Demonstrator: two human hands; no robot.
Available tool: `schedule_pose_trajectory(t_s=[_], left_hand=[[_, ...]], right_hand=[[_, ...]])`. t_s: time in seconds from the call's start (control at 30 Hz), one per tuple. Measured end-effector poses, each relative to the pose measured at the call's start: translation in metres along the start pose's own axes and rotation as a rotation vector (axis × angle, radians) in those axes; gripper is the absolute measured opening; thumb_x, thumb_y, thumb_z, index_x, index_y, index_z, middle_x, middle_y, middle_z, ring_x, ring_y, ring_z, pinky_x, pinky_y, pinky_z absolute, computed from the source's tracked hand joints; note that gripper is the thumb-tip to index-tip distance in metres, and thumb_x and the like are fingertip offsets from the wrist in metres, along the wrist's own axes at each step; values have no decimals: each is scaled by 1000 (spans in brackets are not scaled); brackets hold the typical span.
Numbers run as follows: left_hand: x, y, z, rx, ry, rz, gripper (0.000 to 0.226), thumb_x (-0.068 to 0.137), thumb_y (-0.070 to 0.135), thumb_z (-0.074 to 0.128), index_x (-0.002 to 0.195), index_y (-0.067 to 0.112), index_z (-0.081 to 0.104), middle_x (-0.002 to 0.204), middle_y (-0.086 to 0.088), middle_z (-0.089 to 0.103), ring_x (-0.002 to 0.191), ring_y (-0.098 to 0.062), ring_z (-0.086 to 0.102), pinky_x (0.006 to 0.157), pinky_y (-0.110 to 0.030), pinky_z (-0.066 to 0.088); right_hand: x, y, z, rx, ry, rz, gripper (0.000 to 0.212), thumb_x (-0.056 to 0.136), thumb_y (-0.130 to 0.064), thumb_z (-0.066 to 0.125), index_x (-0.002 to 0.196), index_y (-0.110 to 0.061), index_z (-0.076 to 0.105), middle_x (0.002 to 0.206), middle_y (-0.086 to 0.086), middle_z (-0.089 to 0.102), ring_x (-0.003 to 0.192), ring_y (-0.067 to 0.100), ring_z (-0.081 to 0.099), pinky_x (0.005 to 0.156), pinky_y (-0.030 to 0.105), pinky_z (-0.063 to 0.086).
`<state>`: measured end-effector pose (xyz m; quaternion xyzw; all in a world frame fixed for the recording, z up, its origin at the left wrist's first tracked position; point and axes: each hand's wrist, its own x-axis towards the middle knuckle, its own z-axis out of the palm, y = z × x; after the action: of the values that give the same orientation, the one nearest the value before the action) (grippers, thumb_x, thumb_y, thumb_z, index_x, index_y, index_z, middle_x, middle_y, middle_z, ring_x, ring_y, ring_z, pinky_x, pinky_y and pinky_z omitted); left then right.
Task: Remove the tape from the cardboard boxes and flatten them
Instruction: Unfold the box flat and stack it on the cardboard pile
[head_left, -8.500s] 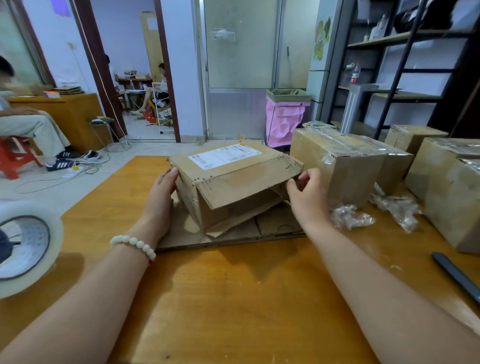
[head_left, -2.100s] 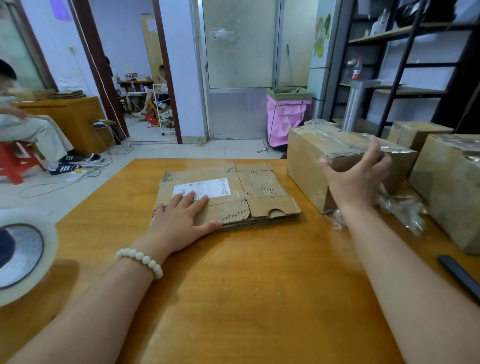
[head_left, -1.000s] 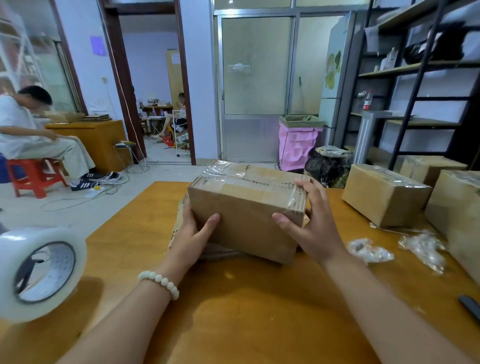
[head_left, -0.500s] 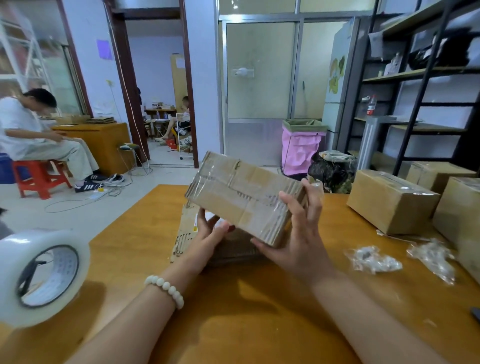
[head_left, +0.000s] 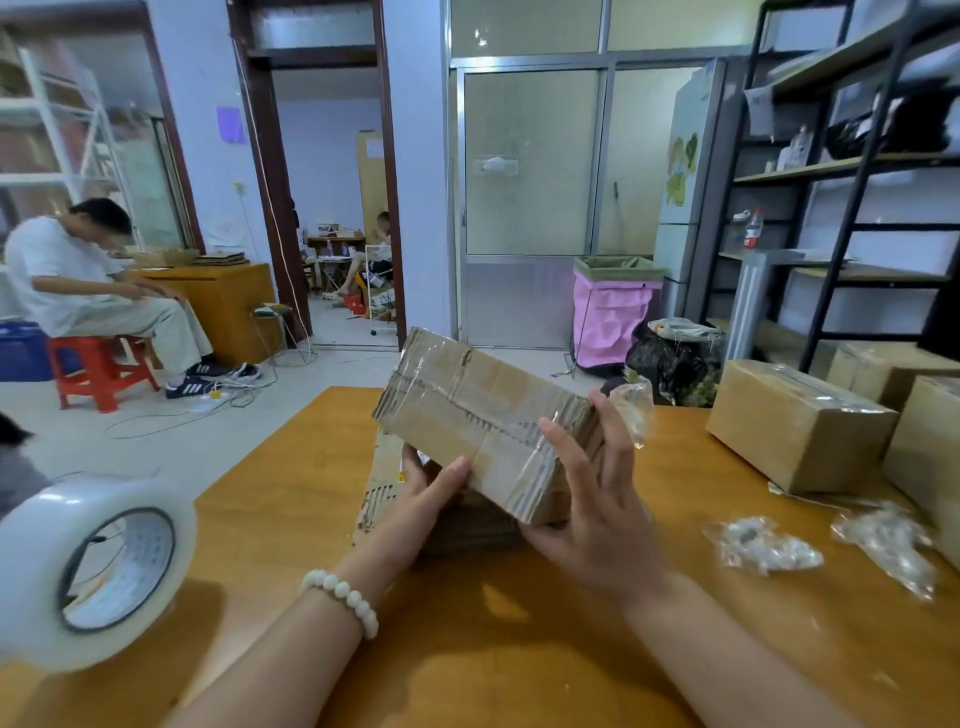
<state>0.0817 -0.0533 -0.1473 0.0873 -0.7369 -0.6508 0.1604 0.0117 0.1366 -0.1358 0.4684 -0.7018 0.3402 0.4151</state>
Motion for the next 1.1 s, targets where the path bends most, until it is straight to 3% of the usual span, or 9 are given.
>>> schedule_pose_trajectory(t_s=[0.17,0.23,0.3,0.4,0.53,0.63,0.73,0.9,1.1], left_hand=[[-2,5,6,-17,-22,45,116,65,81,55,147,45,-18,144,12,43,118,-11,61,105,-29,41],[-3,8,7,-20,-29,60,117,64,75,53,148,39,-20,147,12,36,115,-7,62,101,-25,42],[-5,9,6,10,-49,72,120,65,74,57,148,38,-22,151,15,33,118,-4,59,109,-31,39],[-8,12,7,56,-61,47,118,76,64,66,148,35,-23,156,14,28,122,-1,51,113,-31,31],[-9,12,8,77,-62,37,116,74,54,66,151,32,-18,152,15,21,123,-5,44,100,-19,39],[-7,10,6,105,-81,31,108,64,73,67,150,35,15,148,9,39,129,-13,48,106,-29,41],[-8,9,4,78,-108,14,93,51,84,61,131,43,38,134,12,53,126,-15,51,112,-39,35],[-7,4,-1,20,-151,39,119,51,84,71,147,28,28,142,3,49,132,-18,47,115,-46,32],[-5,5,0,-13,-163,48,127,45,75,80,147,13,35,135,-3,57,121,-20,56,109,-40,40]], right_hand=[[3,-5,-4,130,91,175,76,71,-47,69,134,-22,33,147,13,9,144,7,3,106,14,25],[5,-7,-6,196,116,251,76,71,-51,66,133,-22,34,147,8,10,139,-7,5,102,7,24],[4,-6,-6,262,153,339,76,70,-55,66,133,-24,35,145,4,12,137,-3,16,102,3,26],[6,-6,-10,376,192,516,78,69,-61,70,132,-31,36,143,0,16,132,9,31,100,13,38],[13,-11,-19,615,184,814,67,72,-61,70,126,-34,39,137,2,34,110,-9,45,84,10,47],[13,-9,-17,739,54,933,61,71,-77,53,113,-34,46,122,-4,52,115,14,52,95,41,48],[16,-8,-21,680,-75,970,67,73,-84,41,112,-30,48,119,-9,56,113,10,52,98,48,44],[14,-14,-22,587,-307,994,54,78,-72,36,112,-30,43,111,-15,51,109,10,48,92,28,33],[15,-19,-24,413,-344,973,61,74,-72,38,103,-21,53,96,-8,58,84,3,51,64,17,35]])
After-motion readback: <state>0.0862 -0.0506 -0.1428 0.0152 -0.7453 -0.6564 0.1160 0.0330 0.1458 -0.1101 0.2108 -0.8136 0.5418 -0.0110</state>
